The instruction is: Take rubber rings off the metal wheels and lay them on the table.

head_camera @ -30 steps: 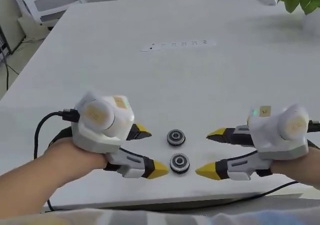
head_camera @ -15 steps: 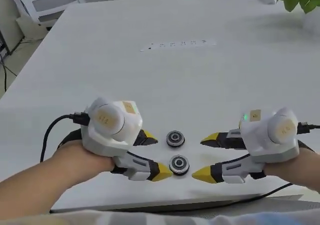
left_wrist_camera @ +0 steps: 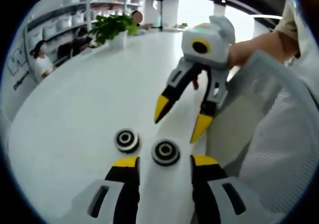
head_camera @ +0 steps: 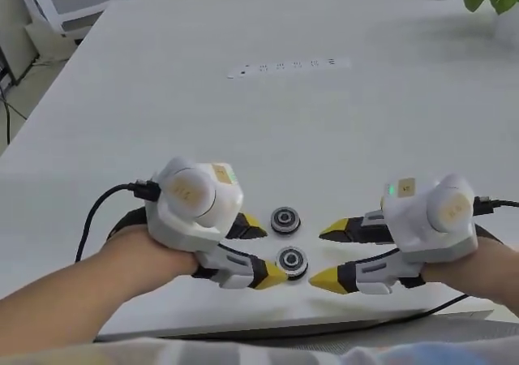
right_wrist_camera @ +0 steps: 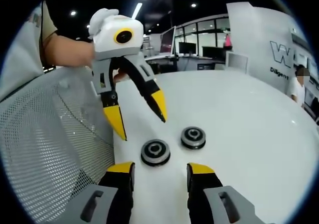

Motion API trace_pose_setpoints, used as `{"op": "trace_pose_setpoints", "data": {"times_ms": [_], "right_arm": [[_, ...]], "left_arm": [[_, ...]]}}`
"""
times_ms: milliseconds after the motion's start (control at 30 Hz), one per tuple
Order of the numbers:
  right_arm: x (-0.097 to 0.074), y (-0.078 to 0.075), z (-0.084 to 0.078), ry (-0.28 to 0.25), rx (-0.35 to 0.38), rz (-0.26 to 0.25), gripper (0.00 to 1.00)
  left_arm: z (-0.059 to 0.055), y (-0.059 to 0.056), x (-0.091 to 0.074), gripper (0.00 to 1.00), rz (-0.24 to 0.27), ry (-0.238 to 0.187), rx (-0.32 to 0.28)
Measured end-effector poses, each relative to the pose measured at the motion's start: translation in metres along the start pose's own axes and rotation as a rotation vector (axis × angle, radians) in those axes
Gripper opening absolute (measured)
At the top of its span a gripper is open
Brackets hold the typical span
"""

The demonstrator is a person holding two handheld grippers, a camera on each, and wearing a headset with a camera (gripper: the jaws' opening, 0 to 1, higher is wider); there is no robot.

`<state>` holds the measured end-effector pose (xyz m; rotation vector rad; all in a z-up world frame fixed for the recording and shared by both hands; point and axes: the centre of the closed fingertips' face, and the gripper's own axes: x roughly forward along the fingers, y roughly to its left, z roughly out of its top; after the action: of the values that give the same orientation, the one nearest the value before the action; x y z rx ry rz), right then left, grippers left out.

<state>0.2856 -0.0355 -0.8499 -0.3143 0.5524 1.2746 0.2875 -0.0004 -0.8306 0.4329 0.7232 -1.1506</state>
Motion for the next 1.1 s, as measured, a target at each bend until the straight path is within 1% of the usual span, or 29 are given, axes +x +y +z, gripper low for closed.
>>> {"op": "trace_pose_setpoints", "data": {"times_ms": [167,367,533,667,767,933,1000,1067,1100], "right_arm": [[0.001,0.001,-0.001,0.001,-0.001,0.003,0.38],[0.001,-0.004,-0.005,0.003,-0.005,0.002,0.37],[0.001,-0.006,-0.006,0.001,-0.005,0.002,0.37],[0.002,-0.005,-0.006,0.002,-0.006,0.004,0.36],[0.002,-0.006,-0.008,0.002,-0.004,0.003,0.36],[0.003,-0.006,-0.012,0.015,-0.012,0.005,0.36],[0.003,-0.006,-0.012,0.012,-0.01,0.005,0.35],[0.004,-0.007,-0.012,0.01,-0.008,0.004,0.35],[0.004,-0.007,-0.013,0.011,-0.008,0.003,0.35]], "left_arm": [[0.001,0.0,0.004,0.37,-0.007,0.001,-0.002],[0.004,-0.003,0.01,0.33,-0.018,0.0,0.002],[0.001,-0.005,0.016,0.31,-0.029,0.015,0.011],[0.0,-0.005,0.019,0.29,-0.031,0.016,0.009],[-0.002,-0.006,0.022,0.25,-0.034,0.032,0.036],[-0.001,-0.006,0.025,0.22,-0.034,0.031,0.045],[0.0,-0.006,0.026,0.21,-0.032,0.03,0.055],[-0.002,-0.006,0.027,0.19,-0.031,0.041,0.07],[-0.001,-0.005,0.027,0.18,-0.025,0.038,0.077]]}}
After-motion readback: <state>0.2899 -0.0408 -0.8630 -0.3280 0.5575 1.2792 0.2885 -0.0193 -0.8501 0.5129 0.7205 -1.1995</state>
